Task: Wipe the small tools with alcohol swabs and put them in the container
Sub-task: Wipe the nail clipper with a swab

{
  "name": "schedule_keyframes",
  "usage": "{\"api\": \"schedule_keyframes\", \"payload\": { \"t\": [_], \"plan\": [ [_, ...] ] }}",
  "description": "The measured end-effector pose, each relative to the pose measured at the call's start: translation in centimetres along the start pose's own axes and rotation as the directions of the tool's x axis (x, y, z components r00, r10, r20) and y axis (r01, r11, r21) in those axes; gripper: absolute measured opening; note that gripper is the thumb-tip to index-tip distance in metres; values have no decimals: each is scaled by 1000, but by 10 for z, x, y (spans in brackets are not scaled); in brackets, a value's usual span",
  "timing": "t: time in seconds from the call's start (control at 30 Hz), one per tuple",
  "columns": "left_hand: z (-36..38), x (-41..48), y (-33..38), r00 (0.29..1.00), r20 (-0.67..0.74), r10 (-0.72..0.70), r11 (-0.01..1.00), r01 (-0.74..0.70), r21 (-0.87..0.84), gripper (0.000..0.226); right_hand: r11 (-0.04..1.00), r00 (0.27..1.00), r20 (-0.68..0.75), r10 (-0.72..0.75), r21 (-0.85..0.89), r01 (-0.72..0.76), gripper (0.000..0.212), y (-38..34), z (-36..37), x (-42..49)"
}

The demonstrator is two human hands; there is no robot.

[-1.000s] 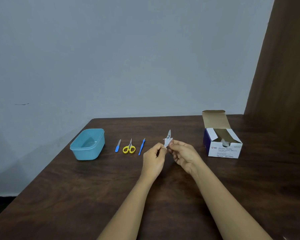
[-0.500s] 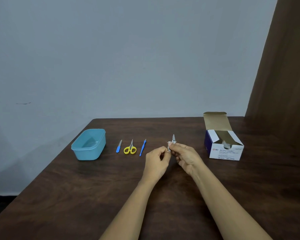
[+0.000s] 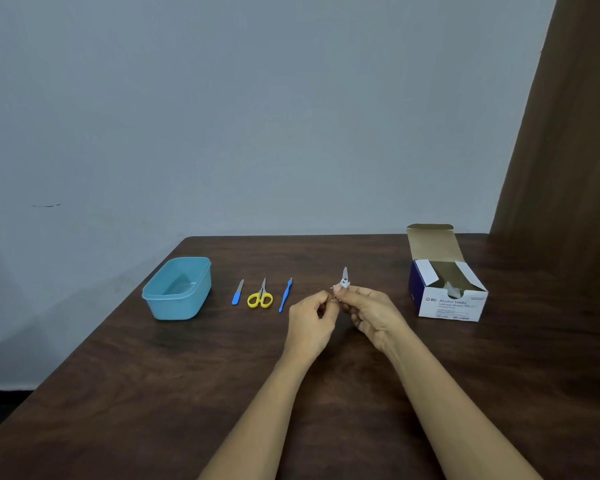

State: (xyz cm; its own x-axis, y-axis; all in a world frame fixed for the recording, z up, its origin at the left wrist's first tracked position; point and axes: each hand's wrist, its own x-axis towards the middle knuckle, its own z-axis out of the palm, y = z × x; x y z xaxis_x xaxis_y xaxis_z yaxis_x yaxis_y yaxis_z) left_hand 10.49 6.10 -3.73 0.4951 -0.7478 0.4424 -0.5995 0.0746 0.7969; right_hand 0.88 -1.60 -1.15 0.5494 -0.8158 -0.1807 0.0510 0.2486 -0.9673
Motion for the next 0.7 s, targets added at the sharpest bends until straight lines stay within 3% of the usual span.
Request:
{"api": "schedule_keyframes", "payload": {
  "t": [0.2,0.33,0.47,0.6,0.7],
  "plan": [
    [-3,2,0,1000,-24,-13,1000,13,5,22,997,998,10,55,46,-56,17,-4,-4,0],
    [-2,1,0,1000,-5,-16,1000,16,5,23,998,1000,-7,17,60,-17,15,-1,-2,-2],
    [0,-2,2,1000,19,16,1000,-16,4,22,992,990,-98,-101,-86,93,11,0,2,-5],
    [2,-1,3,1000,5,9,1000,-9,27,21,946,952,-128,-279,-205,249,25,8,13,-4],
    [2,0,3,1000,7,8,999,-8,38,22,928,936,-152,-318,-249,275,28,10,16,-3]
  ]
}}
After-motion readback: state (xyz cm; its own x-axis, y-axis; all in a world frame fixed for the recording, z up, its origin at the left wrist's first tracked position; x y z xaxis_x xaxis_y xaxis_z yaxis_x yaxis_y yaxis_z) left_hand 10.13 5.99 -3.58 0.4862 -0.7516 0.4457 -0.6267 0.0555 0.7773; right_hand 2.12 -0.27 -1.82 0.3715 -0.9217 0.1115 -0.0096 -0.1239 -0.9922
